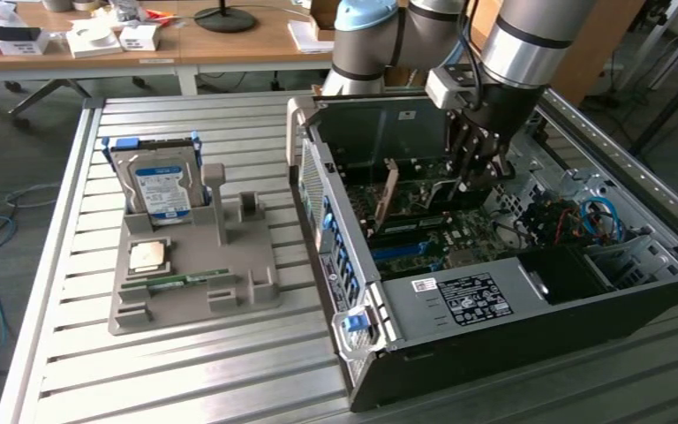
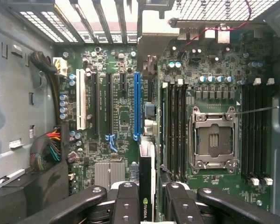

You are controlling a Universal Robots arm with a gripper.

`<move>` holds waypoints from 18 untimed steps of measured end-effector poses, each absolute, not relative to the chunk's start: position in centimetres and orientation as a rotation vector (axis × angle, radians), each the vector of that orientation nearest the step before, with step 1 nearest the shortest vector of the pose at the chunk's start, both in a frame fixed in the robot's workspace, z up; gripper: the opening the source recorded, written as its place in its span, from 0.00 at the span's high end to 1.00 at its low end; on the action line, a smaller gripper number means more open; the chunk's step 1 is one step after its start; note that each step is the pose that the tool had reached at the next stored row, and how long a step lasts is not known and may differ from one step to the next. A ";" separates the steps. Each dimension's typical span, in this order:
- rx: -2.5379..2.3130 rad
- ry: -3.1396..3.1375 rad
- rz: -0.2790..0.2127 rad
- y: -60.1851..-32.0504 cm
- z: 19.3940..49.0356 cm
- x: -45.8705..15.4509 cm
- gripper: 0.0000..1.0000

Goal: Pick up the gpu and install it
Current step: 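Insert the gpu into the slot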

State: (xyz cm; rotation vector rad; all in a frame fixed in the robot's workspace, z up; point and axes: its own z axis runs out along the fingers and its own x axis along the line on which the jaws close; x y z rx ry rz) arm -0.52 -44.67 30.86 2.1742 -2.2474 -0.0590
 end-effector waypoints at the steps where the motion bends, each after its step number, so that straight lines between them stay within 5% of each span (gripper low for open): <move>1: 2.174 -2.248 -0.059 -44.7 30.9 -0.5 0.73; 18: 2.184 -2.246 -0.057 -44.7 30.6 -0.6 0.73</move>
